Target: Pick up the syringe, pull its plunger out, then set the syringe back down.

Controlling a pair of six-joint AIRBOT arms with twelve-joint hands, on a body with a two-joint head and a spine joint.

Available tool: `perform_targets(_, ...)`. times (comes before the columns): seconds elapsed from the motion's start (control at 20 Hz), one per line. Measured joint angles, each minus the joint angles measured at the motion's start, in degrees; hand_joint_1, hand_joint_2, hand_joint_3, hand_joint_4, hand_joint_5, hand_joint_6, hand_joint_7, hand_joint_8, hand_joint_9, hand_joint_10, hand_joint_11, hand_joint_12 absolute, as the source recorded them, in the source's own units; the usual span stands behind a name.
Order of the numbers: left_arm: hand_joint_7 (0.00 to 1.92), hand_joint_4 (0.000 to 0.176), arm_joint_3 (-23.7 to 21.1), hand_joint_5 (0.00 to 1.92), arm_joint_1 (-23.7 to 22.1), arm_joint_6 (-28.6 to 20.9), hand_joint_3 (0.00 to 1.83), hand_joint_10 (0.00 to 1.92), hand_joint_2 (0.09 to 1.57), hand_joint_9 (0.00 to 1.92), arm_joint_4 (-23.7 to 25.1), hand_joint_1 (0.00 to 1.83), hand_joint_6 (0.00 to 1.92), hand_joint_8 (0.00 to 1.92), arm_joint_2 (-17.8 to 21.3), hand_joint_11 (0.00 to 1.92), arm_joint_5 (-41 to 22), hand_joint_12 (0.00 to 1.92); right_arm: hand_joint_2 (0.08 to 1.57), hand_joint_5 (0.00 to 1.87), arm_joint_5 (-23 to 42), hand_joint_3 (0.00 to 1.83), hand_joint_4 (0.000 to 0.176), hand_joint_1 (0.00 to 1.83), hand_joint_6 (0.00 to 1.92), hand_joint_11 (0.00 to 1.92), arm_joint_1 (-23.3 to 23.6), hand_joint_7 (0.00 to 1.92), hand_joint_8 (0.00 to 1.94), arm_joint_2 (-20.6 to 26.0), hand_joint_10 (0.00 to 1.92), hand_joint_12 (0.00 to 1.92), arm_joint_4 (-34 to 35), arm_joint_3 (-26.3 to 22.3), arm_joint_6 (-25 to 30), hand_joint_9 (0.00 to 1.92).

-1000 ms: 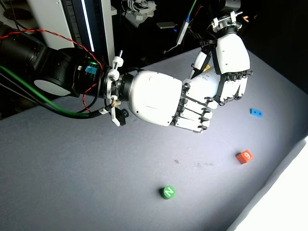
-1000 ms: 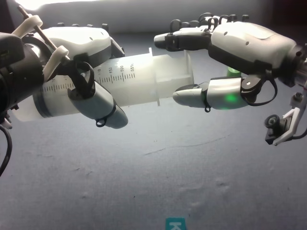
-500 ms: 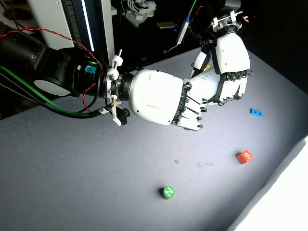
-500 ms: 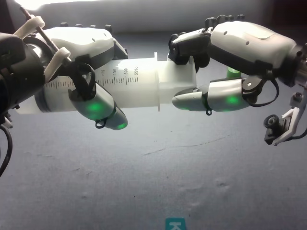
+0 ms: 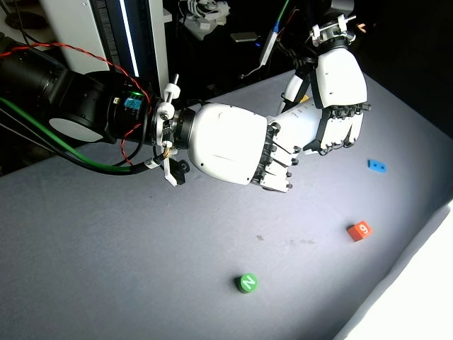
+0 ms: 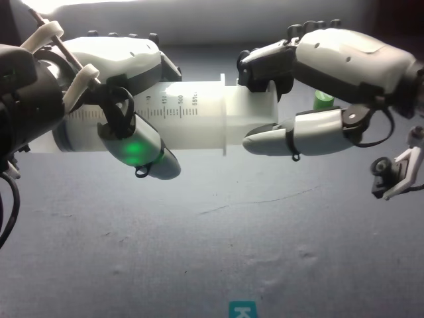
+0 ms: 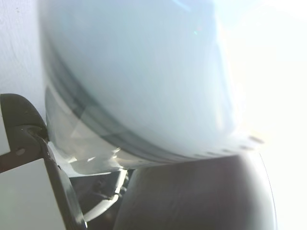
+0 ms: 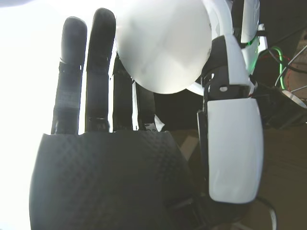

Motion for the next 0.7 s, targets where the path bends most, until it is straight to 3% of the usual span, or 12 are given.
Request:
perform_targets(0.1,1.02,0.000,0.00,0.89,0.00,-0.28,0.00,1.39,1.13,0.80,-0.15,1.37,1.04,0.96,-0.04,0.48,0.26,1.62,1.19,0.79,0.15,0.00,0.000,1.35,1.32,0.44,-0.37,0.87,1.13,0.76,1.38,1.49,-0.09,-0.02,0.07,0.75)
perform_targets(0.15,1.02,0.000,-0.04,0.89,-0.02,-0.31,0.00,1.39,1.13,0.80,-0.15,1.37,1.05,0.97,-0.07,0.49,0.42,1.61,1.21,0.77,0.22,0.00,0.000,1.20,1.36,0.42,-0.55,0.83,1.19,1.20,1.11,1.49,-0.22,-0.13,0.15,0.73)
perform_targets(0.25,0.99,0.000,-0.04,0.86,-0.15,-0.48,0.00,1.41,1.15,0.78,-0.20,1.36,1.11,1.00,-0.28,0.46,0.39,1.62,1.20,0.80,-0.04,0.00,0.012,1.18,1.32,0.44,-0.55,0.86,1.16,2.12,0.93,1.47,-0.68,-0.13,0.26,0.80)
perform_targets(0.3,0.99,0.000,-0.04,0.85,-0.15,-0.61,0.00,1.42,1.15,0.79,-0.17,1.36,1.11,1.00,-0.28,0.46,0.35,1.62,1.21,0.79,-0.07,0.00,0.015,1.17,1.34,0.42,-0.55,0.84,1.19,2.56,0.92,1.48,-0.92,-0.17,0.28,0.79)
perform_targets(0.35,0.98,0.000,-0.04,0.84,-0.22,-0.61,0.00,1.43,1.15,0.78,-0.15,1.36,1.11,1.02,-0.28,0.45,0.28,1.63,1.18,0.80,-0.24,0.00,0.000,1.31,1.30,0.46,-0.55,0.87,1.13,3.08,1.28,1.48,-1.09,-0.24,0.28,0.77)
perform_targets(0.4,1.01,0.000,-0.04,0.87,-0.22,-0.63,0.00,1.39,1.14,0.81,-0.15,1.37,1.08,0.96,-0.28,0.48,0.31,1.61,1.18,0.80,-0.50,0.00,0.000,1.34,1.29,0.46,-0.55,0.87,1.13,3.61,1.36,1.49,-1.27,-0.24,0.42,0.76)
perform_targets(0.45,1.00,0.000,-0.04,0.87,-0.39,-0.66,0.00,1.41,1.14,0.79,-0.31,1.37,1.08,0.99,-0.28,0.47,0.33,1.63,1.21,0.79,-0.72,0.00,0.000,1.20,1.33,0.43,-0.55,0.83,1.21,4.22,1.13,1.50,-1.40,-0.26,0.63,0.73)
perform_targets(0.5,1.01,0.000,-0.04,0.88,-0.48,-0.63,0.00,1.40,1.14,0.80,-0.20,1.37,1.06,0.98,-0.28,0.48,0.33,1.63,1.21,0.80,-0.98,0.00,0.012,1.17,1.32,0.39,-0.55,0.82,1.21,4.90,1.01,1.51,-1.51,-0.39,0.94,0.73)
perform_targets(0.7,0.99,0.000,-0.04,0.86,-0.50,-0.70,0.00,1.42,1.15,0.78,-0.13,1.36,1.09,1.01,-0.35,0.46,0.44,1.66,1.20,0.81,-1.77,0.00,0.020,1.17,1.30,0.43,-0.72,0.84,1.20,7.48,0.90,1.45,-2.25,-0.72,1.62,0.78)
